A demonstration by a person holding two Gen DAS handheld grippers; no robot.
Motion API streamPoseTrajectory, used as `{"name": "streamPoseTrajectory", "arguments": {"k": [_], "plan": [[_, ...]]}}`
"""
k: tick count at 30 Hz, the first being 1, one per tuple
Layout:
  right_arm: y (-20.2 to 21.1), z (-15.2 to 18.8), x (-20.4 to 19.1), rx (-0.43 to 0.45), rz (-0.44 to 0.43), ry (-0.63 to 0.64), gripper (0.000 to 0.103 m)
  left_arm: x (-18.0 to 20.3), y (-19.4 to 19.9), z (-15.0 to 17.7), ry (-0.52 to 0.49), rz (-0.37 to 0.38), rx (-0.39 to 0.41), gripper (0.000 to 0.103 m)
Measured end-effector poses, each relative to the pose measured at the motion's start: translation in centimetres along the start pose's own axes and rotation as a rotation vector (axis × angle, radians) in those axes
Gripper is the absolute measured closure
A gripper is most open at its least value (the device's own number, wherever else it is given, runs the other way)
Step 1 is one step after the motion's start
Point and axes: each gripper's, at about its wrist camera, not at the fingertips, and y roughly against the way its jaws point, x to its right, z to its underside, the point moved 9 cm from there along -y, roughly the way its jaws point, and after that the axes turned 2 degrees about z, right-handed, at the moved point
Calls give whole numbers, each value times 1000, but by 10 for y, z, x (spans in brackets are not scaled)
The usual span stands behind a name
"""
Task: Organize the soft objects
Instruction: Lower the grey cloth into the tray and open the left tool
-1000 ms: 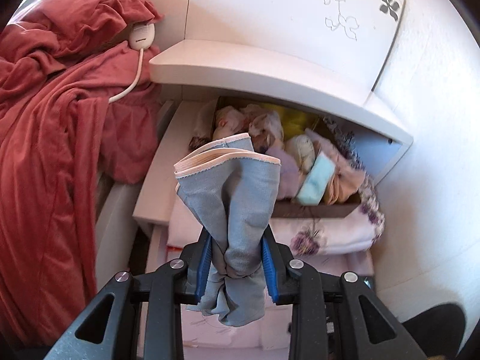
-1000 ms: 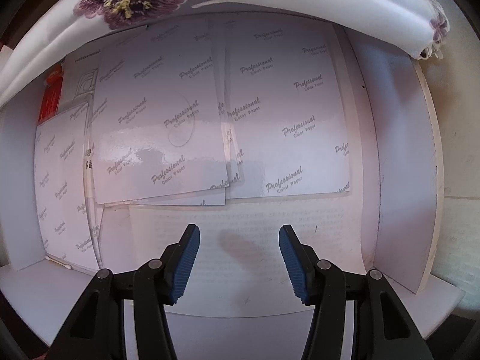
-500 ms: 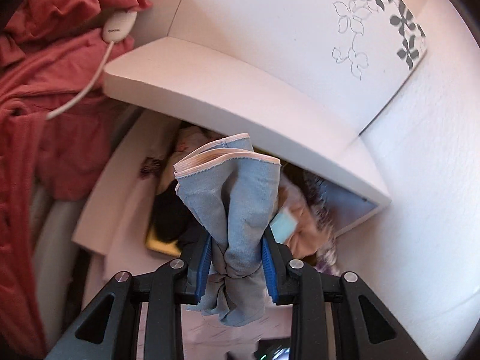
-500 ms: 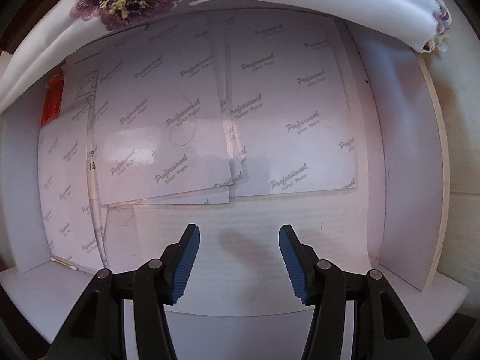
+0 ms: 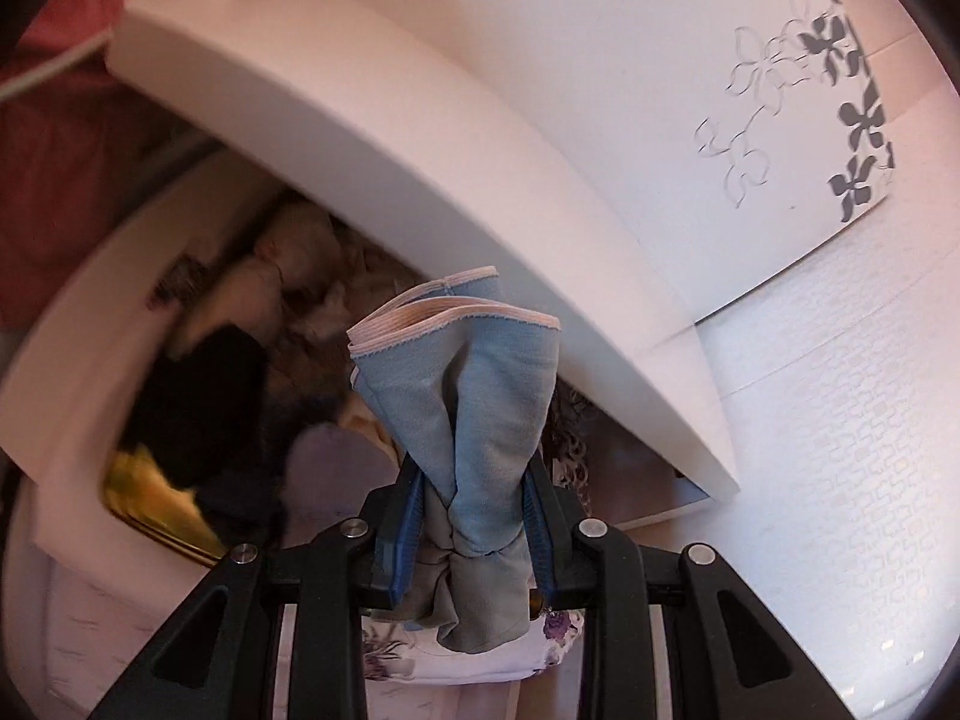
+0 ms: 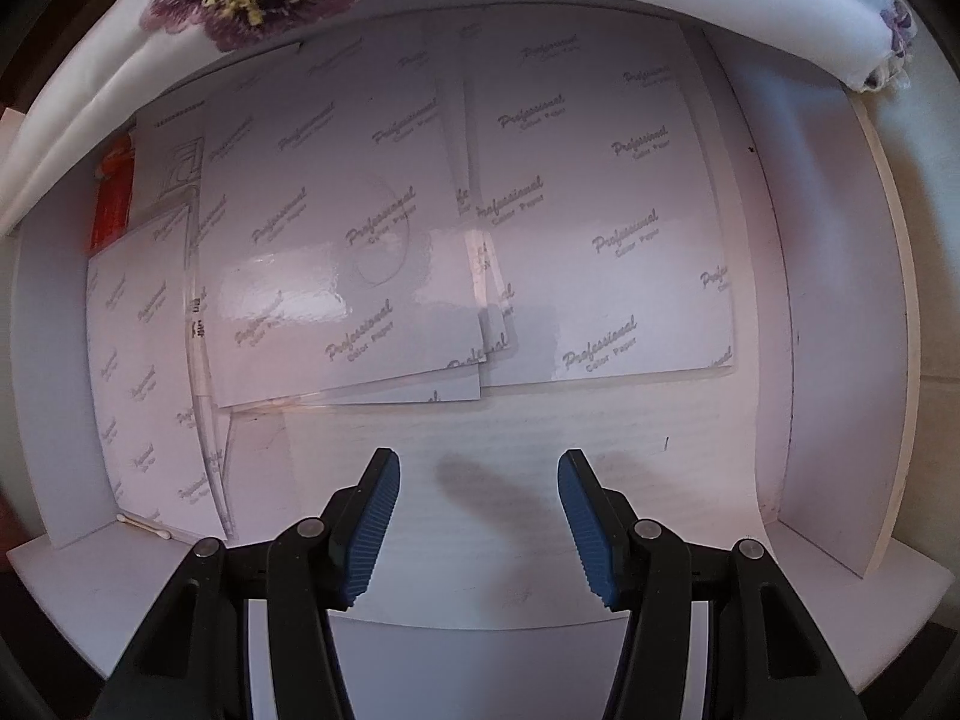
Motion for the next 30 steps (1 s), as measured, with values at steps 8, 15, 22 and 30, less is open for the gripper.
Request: {"name": "streamPoseTrajectory", "arguments": {"k": [8,15,22,30], "plan": [[-7,-1,0,-10,-21,-7,47,-19,-45,5,29,-66,-50,73],[-8,-1,-8,-14,-33,-3,47,-34,-59,15,-22,-119,-73,72],[-9,0,-13,-9,-29,2,47,-23,-61,17,-137,-158,-104,68],[-7,1,-15,-4,-21,13,47,-10,-56,22,-186,-160,-124,55]]}}
